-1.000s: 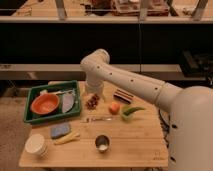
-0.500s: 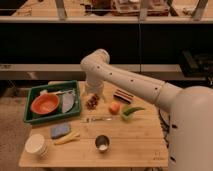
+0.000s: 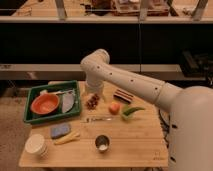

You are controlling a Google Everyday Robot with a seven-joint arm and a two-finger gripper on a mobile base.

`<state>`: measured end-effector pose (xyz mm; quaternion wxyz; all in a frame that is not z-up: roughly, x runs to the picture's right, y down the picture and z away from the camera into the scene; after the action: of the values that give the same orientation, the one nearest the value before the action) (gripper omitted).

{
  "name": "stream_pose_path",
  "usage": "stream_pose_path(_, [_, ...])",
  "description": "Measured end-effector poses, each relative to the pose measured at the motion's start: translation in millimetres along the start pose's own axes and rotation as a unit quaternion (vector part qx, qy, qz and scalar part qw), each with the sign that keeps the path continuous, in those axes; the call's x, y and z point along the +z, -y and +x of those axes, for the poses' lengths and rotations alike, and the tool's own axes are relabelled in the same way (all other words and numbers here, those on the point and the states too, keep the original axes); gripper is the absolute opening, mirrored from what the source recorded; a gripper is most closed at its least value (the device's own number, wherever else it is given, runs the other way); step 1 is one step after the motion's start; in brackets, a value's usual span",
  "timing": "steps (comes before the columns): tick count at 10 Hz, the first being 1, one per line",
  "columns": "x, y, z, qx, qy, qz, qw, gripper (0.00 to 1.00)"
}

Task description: Place grapes in red bowl

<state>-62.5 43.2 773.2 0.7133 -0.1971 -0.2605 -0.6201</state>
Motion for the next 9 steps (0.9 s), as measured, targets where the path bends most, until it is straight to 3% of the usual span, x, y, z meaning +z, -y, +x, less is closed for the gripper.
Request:
stream_pose_path(1, [-0.6,0.1,0.0,0.001,-0.001,-0.001,1.0000,0.77])
stream_pose_path(3, [-8.7,-0.3,12.2,0.003,-0.037,-0.010,0.9993,0.77])
stream_pose_path(5, [-8.2,-2.1,29.4,0.005,-0.067,-0.002,0.9977,0.77])
stream_pose_path(8, [3.1,-0.8,56.2,0.002,-0.134,0.007,0.9910,0.77])
stream_pose_path(9, [16.8,1.3,62.8,0.000,-0.140,0.002,0.9902,0.77])
